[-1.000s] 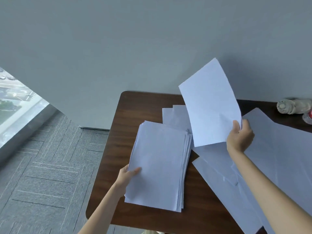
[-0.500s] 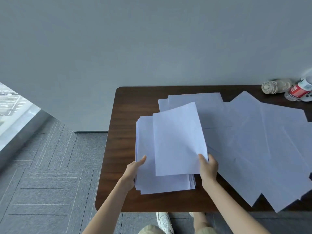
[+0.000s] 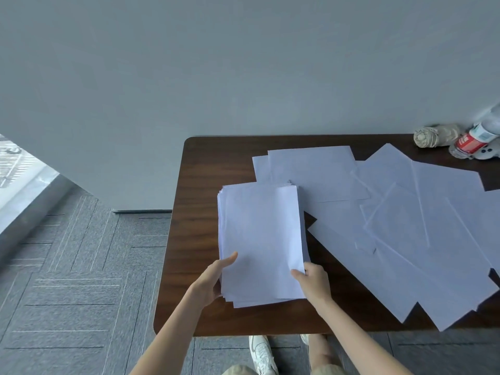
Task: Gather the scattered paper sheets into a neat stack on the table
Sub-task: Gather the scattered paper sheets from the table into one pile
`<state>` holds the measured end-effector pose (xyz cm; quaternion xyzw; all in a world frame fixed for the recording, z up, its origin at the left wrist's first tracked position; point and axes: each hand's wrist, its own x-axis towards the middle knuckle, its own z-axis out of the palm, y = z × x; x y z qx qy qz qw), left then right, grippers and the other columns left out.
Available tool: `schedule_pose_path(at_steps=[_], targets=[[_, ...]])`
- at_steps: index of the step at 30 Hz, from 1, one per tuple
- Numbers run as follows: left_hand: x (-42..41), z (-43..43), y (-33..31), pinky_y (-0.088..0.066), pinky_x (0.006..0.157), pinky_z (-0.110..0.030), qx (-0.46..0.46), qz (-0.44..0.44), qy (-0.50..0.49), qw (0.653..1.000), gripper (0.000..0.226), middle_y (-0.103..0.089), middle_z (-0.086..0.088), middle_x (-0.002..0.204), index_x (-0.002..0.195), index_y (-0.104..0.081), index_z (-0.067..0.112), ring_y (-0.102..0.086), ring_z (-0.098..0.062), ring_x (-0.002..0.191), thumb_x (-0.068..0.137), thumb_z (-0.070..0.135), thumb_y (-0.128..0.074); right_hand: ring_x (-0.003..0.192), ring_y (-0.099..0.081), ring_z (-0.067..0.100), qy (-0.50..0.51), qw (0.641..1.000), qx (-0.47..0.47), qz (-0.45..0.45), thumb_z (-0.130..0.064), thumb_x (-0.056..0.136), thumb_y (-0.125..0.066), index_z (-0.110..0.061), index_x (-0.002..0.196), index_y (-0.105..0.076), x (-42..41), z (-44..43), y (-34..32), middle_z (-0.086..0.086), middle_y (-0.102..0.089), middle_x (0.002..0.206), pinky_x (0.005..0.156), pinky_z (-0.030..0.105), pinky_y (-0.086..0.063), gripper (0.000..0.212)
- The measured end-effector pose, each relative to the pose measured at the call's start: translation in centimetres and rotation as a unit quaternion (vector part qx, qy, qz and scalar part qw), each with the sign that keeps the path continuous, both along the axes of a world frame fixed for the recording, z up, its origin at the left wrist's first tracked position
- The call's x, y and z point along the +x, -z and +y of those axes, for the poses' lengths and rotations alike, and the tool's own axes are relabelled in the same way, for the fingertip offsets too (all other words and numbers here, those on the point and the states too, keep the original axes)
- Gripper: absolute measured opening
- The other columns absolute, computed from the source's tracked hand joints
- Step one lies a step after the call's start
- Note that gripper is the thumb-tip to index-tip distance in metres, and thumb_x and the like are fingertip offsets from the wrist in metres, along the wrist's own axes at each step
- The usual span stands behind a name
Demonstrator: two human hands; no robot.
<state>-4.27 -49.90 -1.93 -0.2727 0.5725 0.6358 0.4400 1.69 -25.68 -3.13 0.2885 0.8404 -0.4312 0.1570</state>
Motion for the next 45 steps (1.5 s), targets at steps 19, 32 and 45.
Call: schedule_pose_path(at_steps=[19, 32, 45], targets=[[-0.5, -2.0, -1.9, -0.06, 0.073, -0.034, -0.004, 0.162, -0.041, 0.986, 0.027, -0.073, -0.016, 0.108, 0.116, -0.064, 0.004, -0.071, -0.025, 0.087, 0.091, 0.014, -0.067, 0.093, -0.059, 0.012, 0.051, 0.993, -0.106, 0.017, -0.028, 0.083, -0.074, -0.017, 0.105, -0.056, -3.3, 2.0, -2.1, -0.005, -0.061, 0.099, 0.071, 0.022, -0.046, 0.03], [-5.3, 1.0, -3.7, -0.058, 0.073, -0.032, -0.03, 0.202, -0.139, 0.969, 0.031, -0.073, -0.014, 0.108, 0.12, -0.062, 0.003, -0.069, -0.025, 0.088, 0.092, 0.016, -0.065, 0.077, -0.069, 0.023, 0.055, 0.989, -0.127, 0.053, -0.009, 0.092, -0.058, -0.006, 0.089, -0.063, -13.8, 10.5, -3.8, 0.016, -0.072, 0.091, 0.063, 0.03, -0.054, 0.007], [-8.7, 8.9, -3.0, -0.057, 0.07, -0.03, -0.051, 0.186, -0.207, 0.959, 0.059, -0.074, -0.01, 0.105, 0.118, -0.063, 0.008, -0.071, -0.021, 0.086, 0.072, 0.042, -0.078, 0.11, -0.056, 0.022, -0.199, 0.96, 0.188, 0.055, -0.013, 0.092, -0.055, -0.01, 0.11, -0.06, -28.2, 22.4, -2.9, 0.002, -0.059, 0.118, 0.08, 0.033, -0.045, 0.019]])
